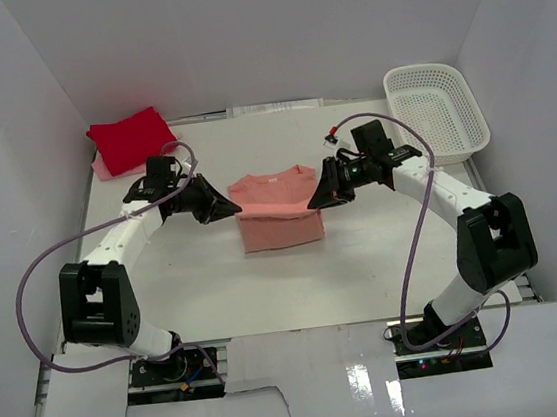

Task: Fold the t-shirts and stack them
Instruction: Fold the long partially folded tshirt into a neat square

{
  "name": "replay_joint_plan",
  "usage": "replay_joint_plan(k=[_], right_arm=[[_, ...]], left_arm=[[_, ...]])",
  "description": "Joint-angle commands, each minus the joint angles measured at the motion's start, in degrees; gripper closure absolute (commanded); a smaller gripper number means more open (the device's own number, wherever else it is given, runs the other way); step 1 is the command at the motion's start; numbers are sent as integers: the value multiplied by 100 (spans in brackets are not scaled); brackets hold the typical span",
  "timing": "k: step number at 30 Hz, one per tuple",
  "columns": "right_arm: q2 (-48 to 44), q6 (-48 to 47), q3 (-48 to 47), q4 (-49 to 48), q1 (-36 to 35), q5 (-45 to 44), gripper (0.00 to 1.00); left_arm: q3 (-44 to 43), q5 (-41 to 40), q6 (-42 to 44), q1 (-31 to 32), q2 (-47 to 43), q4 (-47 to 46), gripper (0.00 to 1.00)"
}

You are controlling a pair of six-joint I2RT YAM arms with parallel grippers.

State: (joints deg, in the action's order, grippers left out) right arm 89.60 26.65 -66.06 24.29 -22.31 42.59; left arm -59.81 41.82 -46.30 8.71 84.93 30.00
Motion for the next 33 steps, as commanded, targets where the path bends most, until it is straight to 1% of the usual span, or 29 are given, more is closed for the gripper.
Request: replay_joint_plan(k=[1,9,16,21,26,33], right_arm=[[188,-240,-416,181,156,206,91],[1006,-415,-1206,321,218,329,91],[1621,-565,-2085,576,235,382,91],[1859,-582,-2420,638,279,417,91],[2096,-591,-2771,743,314,417,91],[2254,-565,-2973,664,411,268,91]], left_arm=[[-417,-122,148,-141,208,-266,100],[-1006,-174,139,-194,867,-328,100],[-1384,-148,113,-264,1166,-337,100],[-1568,-131,122,-335,1298,-328,100],[-1928,-113,139,-370,1553,-302,100],[-2359,-157,104,-370,1974,-345,100]])
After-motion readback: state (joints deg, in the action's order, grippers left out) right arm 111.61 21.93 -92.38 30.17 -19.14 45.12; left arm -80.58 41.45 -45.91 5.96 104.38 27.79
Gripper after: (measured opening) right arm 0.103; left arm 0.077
